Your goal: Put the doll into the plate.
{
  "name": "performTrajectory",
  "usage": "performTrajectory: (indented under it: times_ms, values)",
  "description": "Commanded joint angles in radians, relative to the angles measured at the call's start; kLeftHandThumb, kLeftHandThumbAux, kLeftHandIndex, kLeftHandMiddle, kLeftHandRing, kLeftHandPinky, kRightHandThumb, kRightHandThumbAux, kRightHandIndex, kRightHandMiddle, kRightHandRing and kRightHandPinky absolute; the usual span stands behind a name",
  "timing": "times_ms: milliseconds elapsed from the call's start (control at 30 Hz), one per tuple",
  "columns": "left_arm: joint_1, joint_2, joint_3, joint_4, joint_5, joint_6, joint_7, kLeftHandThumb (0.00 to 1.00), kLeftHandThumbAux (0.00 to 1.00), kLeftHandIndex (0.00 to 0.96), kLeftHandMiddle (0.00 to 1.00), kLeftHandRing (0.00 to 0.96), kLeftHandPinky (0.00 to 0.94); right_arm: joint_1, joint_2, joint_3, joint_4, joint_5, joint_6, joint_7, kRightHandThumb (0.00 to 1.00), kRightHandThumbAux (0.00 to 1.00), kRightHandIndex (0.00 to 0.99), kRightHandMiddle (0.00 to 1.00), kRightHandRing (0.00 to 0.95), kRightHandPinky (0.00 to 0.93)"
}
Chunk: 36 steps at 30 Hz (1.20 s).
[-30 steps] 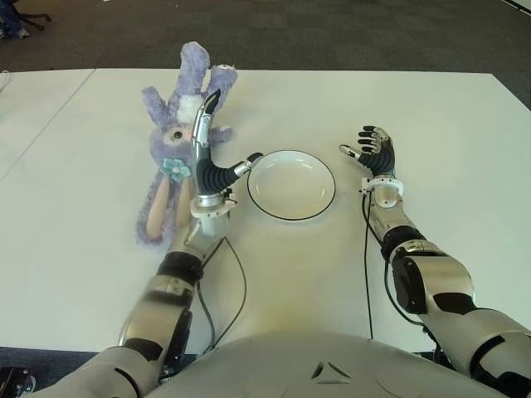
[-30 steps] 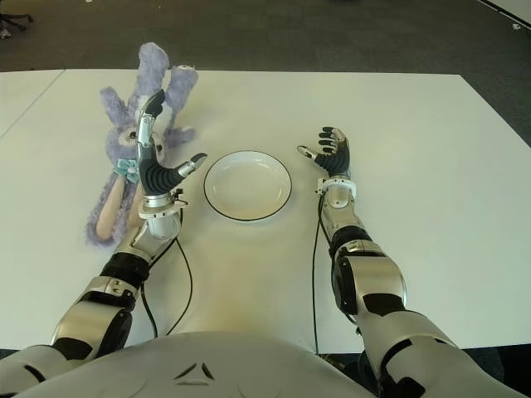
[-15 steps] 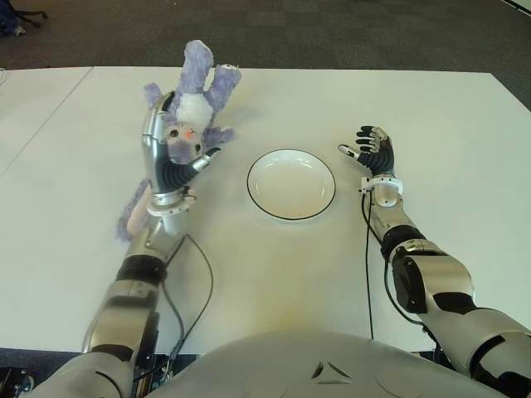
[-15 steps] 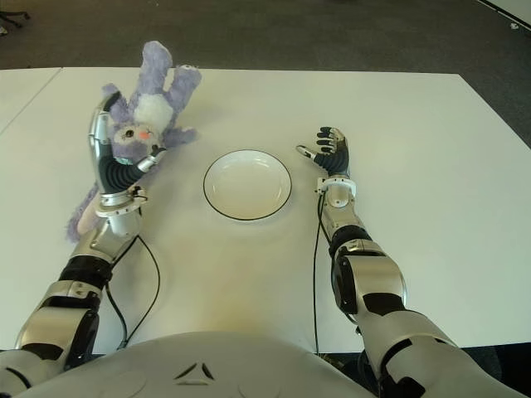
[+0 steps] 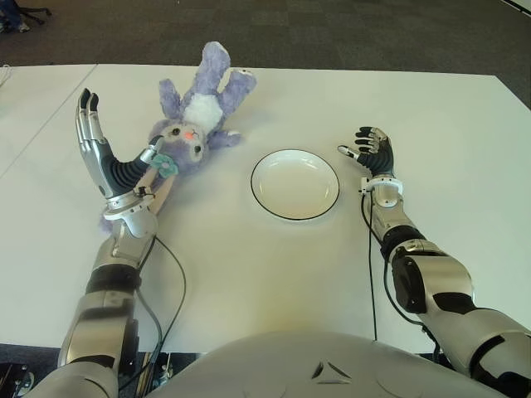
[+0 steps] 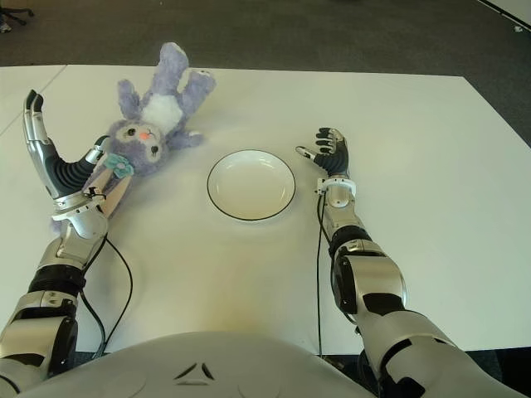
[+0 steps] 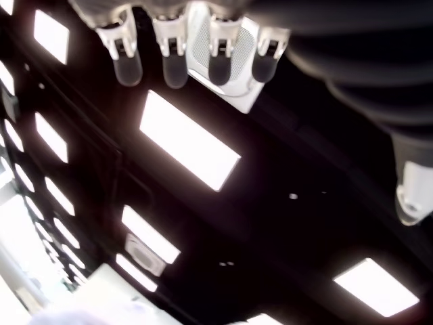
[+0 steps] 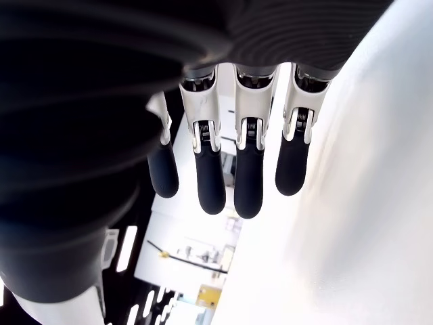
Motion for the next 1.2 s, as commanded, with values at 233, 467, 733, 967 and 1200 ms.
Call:
performTrajectory:
  times_ms: [233, 467, 733, 967, 1200]
  values:
    - [-0.019, -0.011, -0.012, -0.006, -0.034, 0.069, -0.042, 0.010, 0.443, 0.052, 0.067, 0.043, 0.020, 0.196, 0.084, 0.012, 0.136, -0.012, 0.113, 0.002, 0.000, 0.797, 0.248, 0.319, 0.316, 0.284]
    - [-0.052, -0.013, -0.010, -0.084, -0.043, 0.166, -0.109, 0.064, 0.453, 0.044, 0.053, 0.022, 0.004, 0.192, 0.085, -0.001, 0.135, 0.002, 0.112, 0.019, 0.000, 0.818, 0.261, 0.323, 0.321, 0.286]
    - [-0.064, -0.004, -0.013, -0.212, -0.075, 0.273, -0.250, 0.080, 0.422, 0.044, 0.043, 0.004, 0.000, 0.191, 0.086, 0.005, 0.136, -0.012, 0.116, 0.001, 0.000, 0.808, 0.263, 0.315, 0.315, 0.283]
    - [-0.174, 0.061, -0.009, -0.181, -0.125, 0.326, -0.423, 0.022, 0.392, 0.014, 0.033, 0.001, 0.000, 0.188, 0.088, -0.010, 0.135, 0.005, 0.120, 0.025, 0.000, 0.816, 0.260, 0.319, 0.320, 0.297]
    - [-0.339, 0.088, -0.033, -0.014, -0.290, 0.376, -0.770, 0.000, 0.377, 0.000, 0.004, 0.000, 0.000, 0.187, 0.086, -0.008, 0.134, -0.001, 0.112, 0.024, 0.000, 0.810, 0.259, 0.313, 0.316, 0.288]
